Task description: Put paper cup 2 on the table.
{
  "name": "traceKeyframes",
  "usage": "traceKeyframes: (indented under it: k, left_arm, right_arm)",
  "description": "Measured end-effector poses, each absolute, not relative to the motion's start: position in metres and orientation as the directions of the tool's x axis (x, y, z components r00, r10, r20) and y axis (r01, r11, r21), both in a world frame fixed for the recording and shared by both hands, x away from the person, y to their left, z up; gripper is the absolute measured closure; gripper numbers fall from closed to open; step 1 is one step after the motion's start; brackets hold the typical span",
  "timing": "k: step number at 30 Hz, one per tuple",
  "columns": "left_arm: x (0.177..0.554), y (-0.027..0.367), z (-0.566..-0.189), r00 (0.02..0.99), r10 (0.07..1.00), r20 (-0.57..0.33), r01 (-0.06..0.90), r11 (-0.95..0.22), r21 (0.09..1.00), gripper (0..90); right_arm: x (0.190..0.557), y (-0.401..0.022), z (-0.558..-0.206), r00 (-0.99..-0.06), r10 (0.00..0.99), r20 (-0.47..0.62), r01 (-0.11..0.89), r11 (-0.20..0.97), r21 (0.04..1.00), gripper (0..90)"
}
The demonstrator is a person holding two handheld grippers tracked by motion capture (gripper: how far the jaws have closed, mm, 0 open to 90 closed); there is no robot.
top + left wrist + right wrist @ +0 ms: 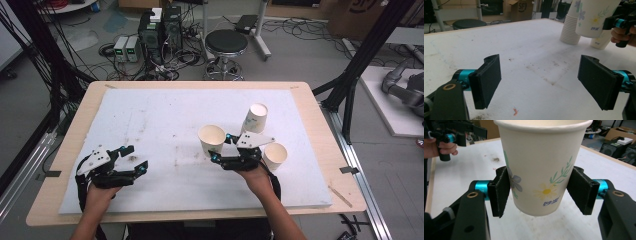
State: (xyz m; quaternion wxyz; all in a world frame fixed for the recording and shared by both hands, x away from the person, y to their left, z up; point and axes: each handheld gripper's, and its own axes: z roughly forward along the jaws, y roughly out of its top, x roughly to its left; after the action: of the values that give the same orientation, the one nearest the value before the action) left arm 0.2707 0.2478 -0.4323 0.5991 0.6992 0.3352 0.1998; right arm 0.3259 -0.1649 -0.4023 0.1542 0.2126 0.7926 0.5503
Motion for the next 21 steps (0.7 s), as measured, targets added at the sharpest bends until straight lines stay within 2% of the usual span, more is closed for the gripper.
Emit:
traceKeyframes:
  k: [7, 21]
  left_arm:
    - [0.27, 0.25, -0.433, 0.689, 0.712, -0.137, 0.24, -0.046, 0.97, 18.8]
    - [0.273, 0.246, -0.435, 0.702, 0.7, -0.131, 0.245, -0.065, 0.967, 18.8]
  right_arm:
    - [0.341, -0.149, -0.41, -0.848, 0.529, 0.032, 0.21, 0.28, 0.937, 37.7]
    - [0.369, -0.109, -0.431, -0.819, 0.572, 0.039, 0.288, 0.352, 0.89, 37.3]
